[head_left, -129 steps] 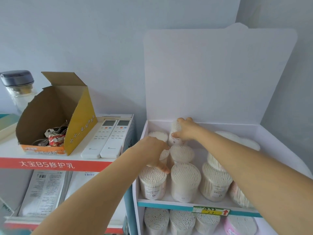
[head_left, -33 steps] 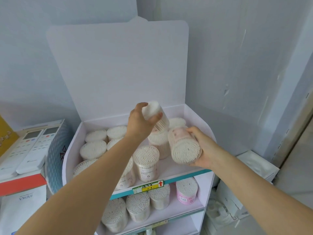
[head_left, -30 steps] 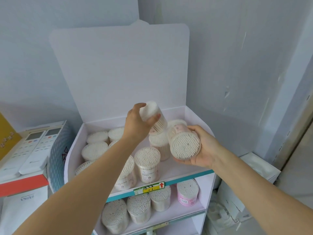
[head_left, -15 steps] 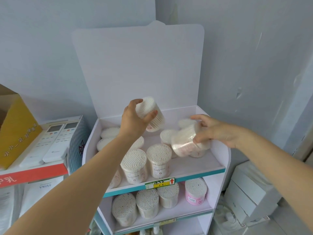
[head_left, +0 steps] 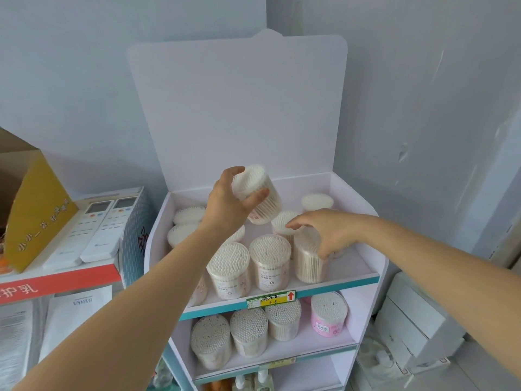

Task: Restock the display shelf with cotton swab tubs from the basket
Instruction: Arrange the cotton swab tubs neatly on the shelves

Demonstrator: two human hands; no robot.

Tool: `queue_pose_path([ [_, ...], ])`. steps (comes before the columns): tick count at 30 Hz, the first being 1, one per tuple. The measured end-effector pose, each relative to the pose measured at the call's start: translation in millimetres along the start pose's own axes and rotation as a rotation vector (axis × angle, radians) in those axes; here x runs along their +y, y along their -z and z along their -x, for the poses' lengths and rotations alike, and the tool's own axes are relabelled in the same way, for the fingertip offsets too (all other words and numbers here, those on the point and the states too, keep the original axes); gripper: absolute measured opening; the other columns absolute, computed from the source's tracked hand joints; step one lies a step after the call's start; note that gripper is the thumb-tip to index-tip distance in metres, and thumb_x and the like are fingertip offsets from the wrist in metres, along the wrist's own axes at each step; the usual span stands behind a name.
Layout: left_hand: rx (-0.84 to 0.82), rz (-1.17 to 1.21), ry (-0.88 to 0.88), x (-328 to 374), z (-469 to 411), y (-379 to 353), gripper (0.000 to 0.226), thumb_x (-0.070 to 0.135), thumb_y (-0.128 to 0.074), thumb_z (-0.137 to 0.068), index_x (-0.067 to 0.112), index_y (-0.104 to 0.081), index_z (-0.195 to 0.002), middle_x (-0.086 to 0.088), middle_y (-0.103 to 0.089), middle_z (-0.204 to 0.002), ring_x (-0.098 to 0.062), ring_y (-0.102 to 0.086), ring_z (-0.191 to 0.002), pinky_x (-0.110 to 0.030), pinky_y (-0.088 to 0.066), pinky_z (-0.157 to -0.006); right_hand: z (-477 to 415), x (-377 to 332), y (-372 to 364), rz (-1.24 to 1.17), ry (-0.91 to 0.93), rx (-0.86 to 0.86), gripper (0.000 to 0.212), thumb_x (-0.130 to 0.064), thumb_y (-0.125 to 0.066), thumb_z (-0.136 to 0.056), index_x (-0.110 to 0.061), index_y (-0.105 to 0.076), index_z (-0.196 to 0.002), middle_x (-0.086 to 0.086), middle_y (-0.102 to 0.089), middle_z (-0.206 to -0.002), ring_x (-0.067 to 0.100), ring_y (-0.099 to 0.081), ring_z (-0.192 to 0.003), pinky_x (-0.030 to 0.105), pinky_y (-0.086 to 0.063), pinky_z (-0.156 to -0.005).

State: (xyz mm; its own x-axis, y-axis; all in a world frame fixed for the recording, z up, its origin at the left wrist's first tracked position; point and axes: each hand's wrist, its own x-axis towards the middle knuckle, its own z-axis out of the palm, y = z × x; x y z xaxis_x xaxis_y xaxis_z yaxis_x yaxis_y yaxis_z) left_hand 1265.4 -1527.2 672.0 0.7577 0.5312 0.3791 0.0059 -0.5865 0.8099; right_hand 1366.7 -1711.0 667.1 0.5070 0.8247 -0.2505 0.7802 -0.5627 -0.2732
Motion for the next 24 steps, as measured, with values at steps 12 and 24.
queue_pose_path([
  [12, -0.066, 0.028, -0.041, 10, 1, -15, 0.068, 0.042, -0.074, -0.075, 0.026, -0.042, -0.133, 0.004, -0.048, -0.124, -0.022, -0.052, -0.114, -0.027, -0.040, -0.090, 2, 6, -4, 0.137, -0.009, -0.005, 0.094, -0.025, -0.077, -0.069, -0.027, -0.025, -0.148, -0.004, -0.035, -0.149, 0.015, -0.037, -0.132, 0.023, -0.034, -0.103],
  [24, -0.042, 0.030, -0.051, 7, -2, -21, 0.068, 0.042, -0.074, -0.075, 0.023, -0.043, -0.133, -0.004, -0.050, -0.130, -0.023, -0.052, -0.115, -0.032, -0.043, -0.095, -1, -7, -10, 0.452, -0.233, 0.116, 0.092, -0.081, -0.036, -0.075, -0.020, -0.033, -0.144, 0.011, -0.039, -0.141, 0.032, -0.041, -0.126, 0.043, -0.039, -0.095],
])
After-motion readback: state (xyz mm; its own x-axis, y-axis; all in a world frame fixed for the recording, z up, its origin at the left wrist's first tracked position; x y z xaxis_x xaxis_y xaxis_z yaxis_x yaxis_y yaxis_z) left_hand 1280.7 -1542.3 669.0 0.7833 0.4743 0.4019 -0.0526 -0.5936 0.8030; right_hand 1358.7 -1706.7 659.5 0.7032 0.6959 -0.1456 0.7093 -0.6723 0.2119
